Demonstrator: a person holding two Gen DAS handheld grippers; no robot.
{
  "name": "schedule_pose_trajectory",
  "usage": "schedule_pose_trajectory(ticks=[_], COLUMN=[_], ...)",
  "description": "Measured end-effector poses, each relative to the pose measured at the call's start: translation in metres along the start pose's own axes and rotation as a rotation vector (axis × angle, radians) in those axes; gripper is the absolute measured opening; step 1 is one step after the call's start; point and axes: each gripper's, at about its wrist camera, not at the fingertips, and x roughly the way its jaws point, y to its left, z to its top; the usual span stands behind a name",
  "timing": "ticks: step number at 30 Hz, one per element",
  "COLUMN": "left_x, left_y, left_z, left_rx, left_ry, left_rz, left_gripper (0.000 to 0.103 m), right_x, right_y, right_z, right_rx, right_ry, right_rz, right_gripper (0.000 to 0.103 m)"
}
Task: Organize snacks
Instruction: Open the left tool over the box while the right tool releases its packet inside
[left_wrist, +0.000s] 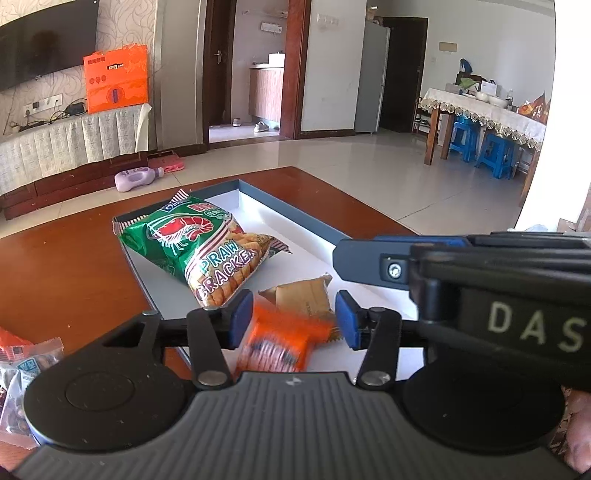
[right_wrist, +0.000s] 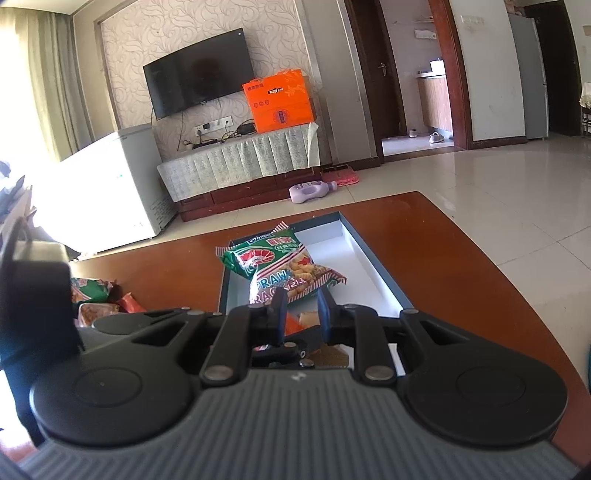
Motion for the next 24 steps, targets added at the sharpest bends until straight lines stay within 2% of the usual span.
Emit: schedule_pose_trajectory(ticks=[7, 10, 13, 19, 24], left_x=[-0.019, -0.026, -0.033, -0.05, -0.063], left_y=[-0.002, -0.001, 0.001, 0.01, 0.013], left_z=[-0.001, -0.002, -0.001, -0.004, -0.007], left_rx=[-0.008, -0.011, -0.019, -0.038, -0.036], left_ry=[-0.042, -0.053, -0.064, -0.072, -0.073], left_rz=[-0.009, -0.001, 0.025, 0.075, 0.09], left_gripper=[0.077, 0.078, 0.079, 0.079, 0.08], right_x=[0.0, 0.0, 0.0, -0.001, -0.004], right_y=[0.002, 0.002, 0.002, 0.006, 0.012], right_z=[-0.002, -0.003, -0.004, -0.006, -0.008], right_rx=[0.019, 0.029, 0.04, 0.063, 0.074], right_ry=[-0.004, -0.005, -0.008, -0.011, -0.014], right_rz=[-0.013, -0.014, -0.017, -0.004, 0.008], right_gripper=[0.023, 0.023, 0.03, 0.031, 0.037])
